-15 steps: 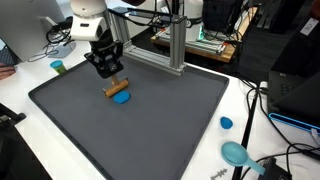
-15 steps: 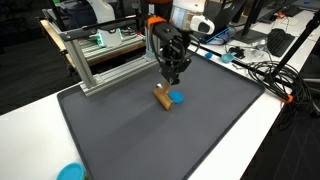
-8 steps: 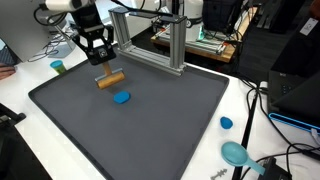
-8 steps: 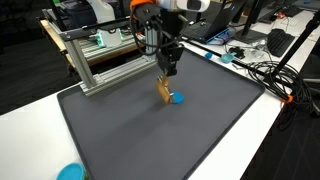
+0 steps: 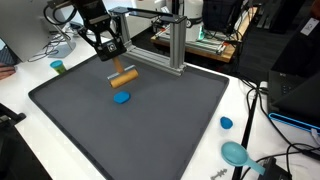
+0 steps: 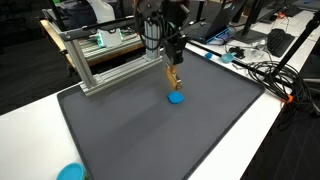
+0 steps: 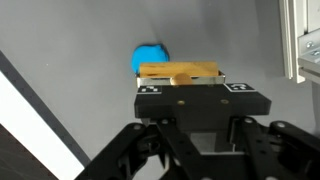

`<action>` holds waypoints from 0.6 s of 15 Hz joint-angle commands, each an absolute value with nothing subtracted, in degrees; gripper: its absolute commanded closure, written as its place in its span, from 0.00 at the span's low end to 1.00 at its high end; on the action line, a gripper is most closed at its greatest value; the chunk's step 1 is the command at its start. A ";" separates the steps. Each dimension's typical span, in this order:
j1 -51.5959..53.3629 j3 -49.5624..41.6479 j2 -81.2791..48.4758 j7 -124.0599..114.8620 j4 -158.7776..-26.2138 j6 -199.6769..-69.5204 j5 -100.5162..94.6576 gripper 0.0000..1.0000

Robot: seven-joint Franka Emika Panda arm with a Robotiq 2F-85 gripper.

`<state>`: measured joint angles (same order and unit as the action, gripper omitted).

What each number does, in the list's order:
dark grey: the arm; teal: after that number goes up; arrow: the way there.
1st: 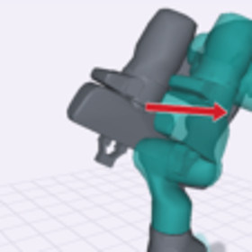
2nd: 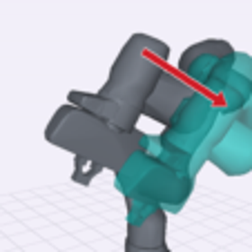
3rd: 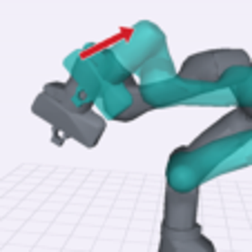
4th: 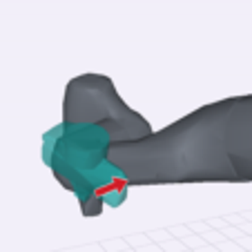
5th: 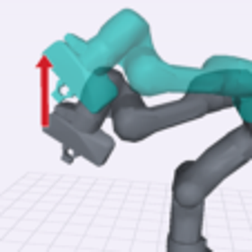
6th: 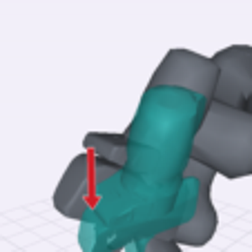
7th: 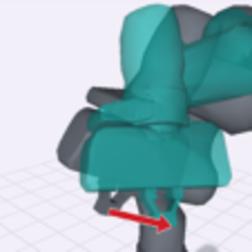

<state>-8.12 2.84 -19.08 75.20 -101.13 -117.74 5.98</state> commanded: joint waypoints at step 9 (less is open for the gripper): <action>-6.89 2.95 -23.20 57.01 -100.61 -127.07 8.26 0.78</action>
